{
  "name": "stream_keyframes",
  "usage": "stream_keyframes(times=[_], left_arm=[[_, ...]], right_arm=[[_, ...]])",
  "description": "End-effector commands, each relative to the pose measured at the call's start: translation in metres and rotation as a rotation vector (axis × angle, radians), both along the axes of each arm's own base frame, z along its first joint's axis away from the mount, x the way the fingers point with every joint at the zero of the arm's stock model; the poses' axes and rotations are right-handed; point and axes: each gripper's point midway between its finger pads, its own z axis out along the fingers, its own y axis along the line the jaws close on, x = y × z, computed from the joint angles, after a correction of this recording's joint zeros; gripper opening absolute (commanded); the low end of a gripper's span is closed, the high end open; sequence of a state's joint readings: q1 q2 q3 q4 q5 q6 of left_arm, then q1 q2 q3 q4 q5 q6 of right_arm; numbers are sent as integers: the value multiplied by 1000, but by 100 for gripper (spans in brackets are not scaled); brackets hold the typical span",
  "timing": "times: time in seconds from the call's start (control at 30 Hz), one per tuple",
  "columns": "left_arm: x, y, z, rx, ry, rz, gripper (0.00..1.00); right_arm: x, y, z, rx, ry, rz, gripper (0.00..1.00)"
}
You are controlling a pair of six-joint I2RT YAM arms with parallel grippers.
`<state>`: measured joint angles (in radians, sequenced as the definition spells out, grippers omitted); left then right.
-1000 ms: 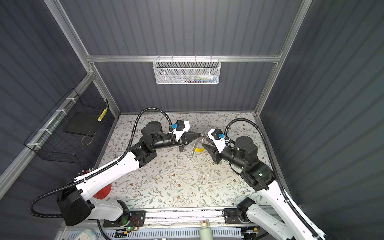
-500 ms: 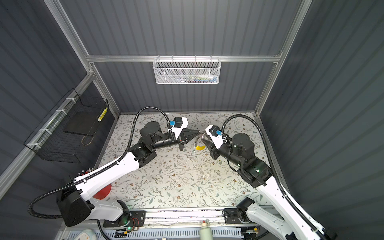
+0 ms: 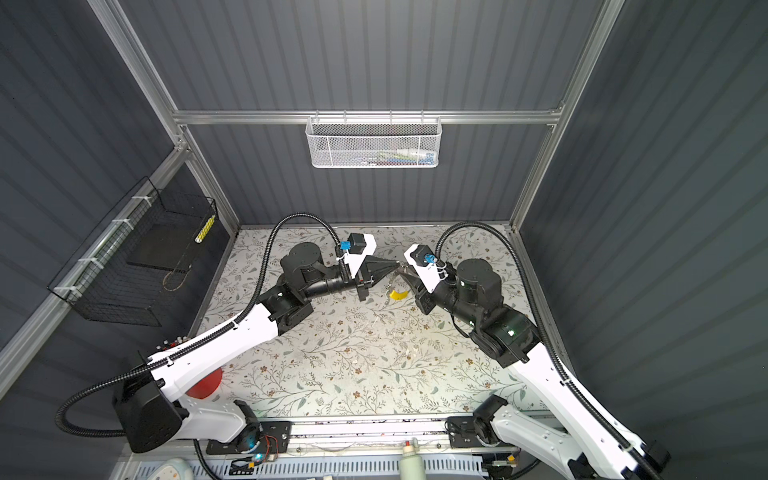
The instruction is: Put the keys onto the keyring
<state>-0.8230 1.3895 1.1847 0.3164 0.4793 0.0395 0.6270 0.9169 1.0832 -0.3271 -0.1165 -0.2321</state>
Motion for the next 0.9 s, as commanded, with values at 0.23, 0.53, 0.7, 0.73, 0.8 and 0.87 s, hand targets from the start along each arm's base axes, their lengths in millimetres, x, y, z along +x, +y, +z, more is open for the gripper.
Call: stream_keyframes(times=[0.23,0.53,0.7,0.73,0.8,0.87], left_arm=[[-14,1,28,-51,-20,-53,0],[-33,-9,24,-43,38,-210,0],[-34,-8,21,-24,50,-220,0],[-34,-8,21,-27,51,-220,0],[-33,-8,24,-42,49,-218,0],[-34,-8,27,-61,48,-222,0]], right_arm=[[2,-10,2,-70,-29,-46,12],[-1,-16,-1,-165,-68,-38,0],[-2,-21,-9,-221,-75,-40,0],[-4,-19,-12,-228,-72,-23,0],[-7,-14,-20,-235,-53,12,0],[-12,-6,-27,-234,-29,67,0]])
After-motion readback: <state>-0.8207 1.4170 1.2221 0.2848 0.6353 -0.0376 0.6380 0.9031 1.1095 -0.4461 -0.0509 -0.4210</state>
